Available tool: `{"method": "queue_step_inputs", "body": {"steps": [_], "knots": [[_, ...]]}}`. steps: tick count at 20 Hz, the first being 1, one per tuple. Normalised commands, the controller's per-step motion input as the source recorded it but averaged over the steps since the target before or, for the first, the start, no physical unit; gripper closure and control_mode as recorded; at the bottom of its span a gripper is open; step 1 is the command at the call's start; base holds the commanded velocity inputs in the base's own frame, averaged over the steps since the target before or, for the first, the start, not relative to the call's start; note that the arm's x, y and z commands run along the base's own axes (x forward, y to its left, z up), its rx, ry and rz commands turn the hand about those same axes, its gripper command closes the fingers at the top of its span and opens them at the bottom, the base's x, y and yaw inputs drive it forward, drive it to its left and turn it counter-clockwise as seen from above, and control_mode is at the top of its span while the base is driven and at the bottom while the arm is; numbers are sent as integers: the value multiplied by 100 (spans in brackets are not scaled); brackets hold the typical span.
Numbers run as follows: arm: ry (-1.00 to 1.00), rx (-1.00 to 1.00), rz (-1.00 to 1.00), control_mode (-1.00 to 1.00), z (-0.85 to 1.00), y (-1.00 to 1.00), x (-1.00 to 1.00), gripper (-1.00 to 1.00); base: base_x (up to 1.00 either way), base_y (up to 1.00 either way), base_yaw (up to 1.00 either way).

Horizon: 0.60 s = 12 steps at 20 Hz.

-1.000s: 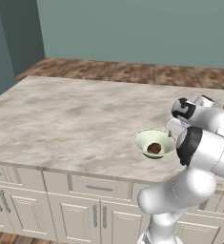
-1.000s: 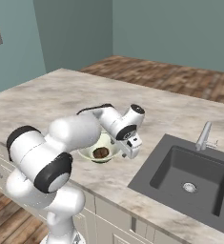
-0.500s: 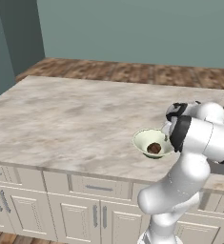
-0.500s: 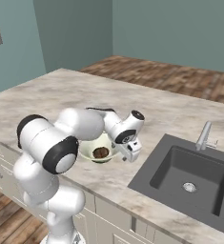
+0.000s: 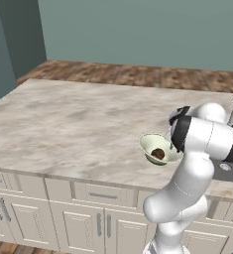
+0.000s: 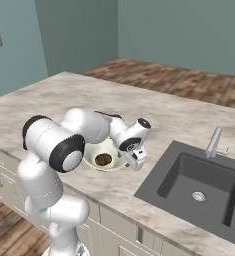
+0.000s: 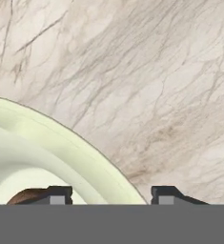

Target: Move the mug from next to the sink to the open cabinet. Then, move the bowl with the potato to the fridge to clear the area for faucet cleaning.

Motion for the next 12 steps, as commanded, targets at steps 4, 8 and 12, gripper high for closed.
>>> {"method": "queue_step_inputs", "body": {"steps": [4,8,12], "knots": [[0,0,0,-100,0,0,0,100,0,0,0],[-10,0,0,-100,53,0,-12,100,0,0,0],[-15,0,-9,-100,100,0,-20,100,0,0,0]]}}
